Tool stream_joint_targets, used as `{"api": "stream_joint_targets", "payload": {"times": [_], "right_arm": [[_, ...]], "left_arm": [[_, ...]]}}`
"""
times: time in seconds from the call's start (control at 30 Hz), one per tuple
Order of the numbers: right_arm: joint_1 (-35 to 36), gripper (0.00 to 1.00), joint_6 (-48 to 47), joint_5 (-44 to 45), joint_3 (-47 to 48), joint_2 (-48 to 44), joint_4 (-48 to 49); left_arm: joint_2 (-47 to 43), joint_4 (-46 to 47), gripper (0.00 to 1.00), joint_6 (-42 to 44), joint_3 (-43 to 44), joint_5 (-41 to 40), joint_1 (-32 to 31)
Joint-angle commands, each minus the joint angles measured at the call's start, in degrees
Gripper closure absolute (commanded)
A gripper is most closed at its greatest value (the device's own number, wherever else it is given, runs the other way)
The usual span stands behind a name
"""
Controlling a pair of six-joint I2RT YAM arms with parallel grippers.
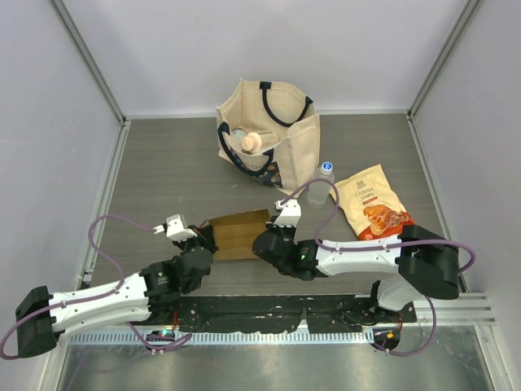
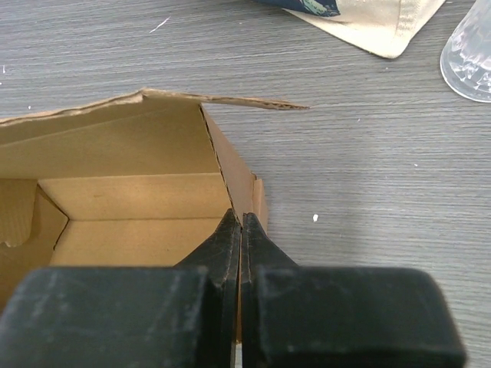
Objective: Fold the paper box
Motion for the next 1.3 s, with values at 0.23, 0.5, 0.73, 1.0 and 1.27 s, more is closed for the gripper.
{"api": "stream_joint_targets", "payload": {"times": [0.23, 0.5, 0.73, 1.0, 1.27], "right_arm": [[3.6, 0.98, -0.92, 2.78, -7.15, -5.02, 1.01], [4.13, 0.99, 9.09, 3.82, -8.06, -7.23, 1.67], [2.11, 0.99, 4.17, 9.45, 2.24, -3.71, -2.58], [0.0, 0.99, -2.15, 12.26, 4.1, -1.16, -0.74], [0.08, 0.75, -11.54, 2.61, -10.92, -10.45, 11.39]], "left_arm": [[-2.8, 2.75, 1.0, 5.22, -4.88, -2.05, -1.48], [-4.12, 9.78, 1.0, 8.65, -7.61, -1.26, -2.01], [1.76, 15.84, 1.0, 8.47, -4.62, -4.16, -2.01], [12.66, 28.77, 1.0, 12.17, -2.6, -5.66, -2.01], [14.6, 28.08, 1.0, 13.48, -2.69, -4.25, -2.01]]}}
